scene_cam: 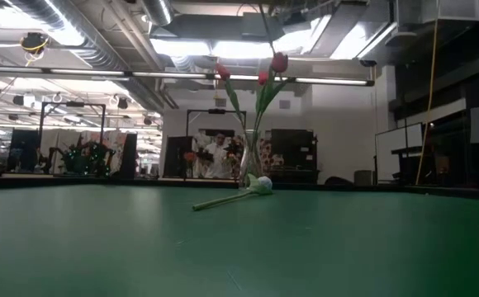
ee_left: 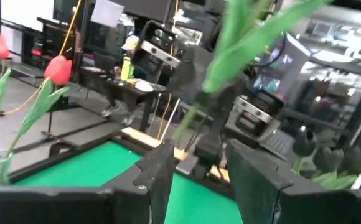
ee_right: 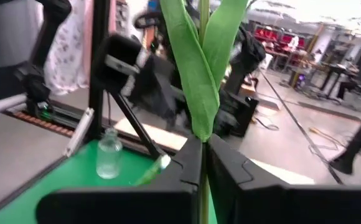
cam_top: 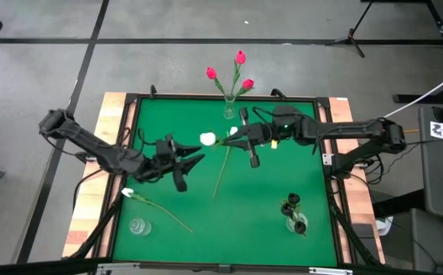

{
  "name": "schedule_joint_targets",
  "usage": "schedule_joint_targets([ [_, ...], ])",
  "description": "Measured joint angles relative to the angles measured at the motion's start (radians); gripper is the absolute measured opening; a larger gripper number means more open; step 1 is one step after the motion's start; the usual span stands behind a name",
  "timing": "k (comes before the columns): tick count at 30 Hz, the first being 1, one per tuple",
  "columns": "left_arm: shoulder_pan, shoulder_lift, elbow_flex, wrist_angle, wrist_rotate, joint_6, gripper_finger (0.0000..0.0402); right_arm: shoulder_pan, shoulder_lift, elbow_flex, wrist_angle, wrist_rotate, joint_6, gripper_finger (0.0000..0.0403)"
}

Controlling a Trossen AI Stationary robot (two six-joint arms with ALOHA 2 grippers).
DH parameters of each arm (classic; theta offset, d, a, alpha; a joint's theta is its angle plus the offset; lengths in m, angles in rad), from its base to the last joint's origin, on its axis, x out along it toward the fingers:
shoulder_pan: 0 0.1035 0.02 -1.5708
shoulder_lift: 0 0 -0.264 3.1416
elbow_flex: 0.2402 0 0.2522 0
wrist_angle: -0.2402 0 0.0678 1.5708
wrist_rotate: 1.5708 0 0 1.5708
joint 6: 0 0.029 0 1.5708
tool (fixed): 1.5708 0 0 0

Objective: Sort flowers into vase by color
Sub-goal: Put the right white tulip into the bottom left transparent vase

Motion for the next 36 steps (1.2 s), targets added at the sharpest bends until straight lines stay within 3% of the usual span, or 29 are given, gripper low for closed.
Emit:
schedule_joint_targets([
  [7, 0.086, 0.057, 0.001, 0.048, 0.064, 0.035, 0.0143, 0.036, 0.044, 0.042, 0.029, -0.006, 0.001, 0.0018],
  [18, 0.169, 0.122, 0.003, 0.158, 0.262, 0.035, 0.0144, 0.038, 0.070, 0.045, 0.125, 0.017, 0.023, 0.0019],
  [31, 0.186, 0.141, 0.029, 0.143, 0.280, 0.048, 0.0143, 0.037, 0.121, 0.044, 0.171, -0.012, 0.058, 0.0019],
  [36, 0.186, 0.141, 0.030, 0.123, 0.280, 0.049, 0.0113, 0.037, 0.121, 0.044, 0.196, -0.013, 0.059, 0.0019],
])
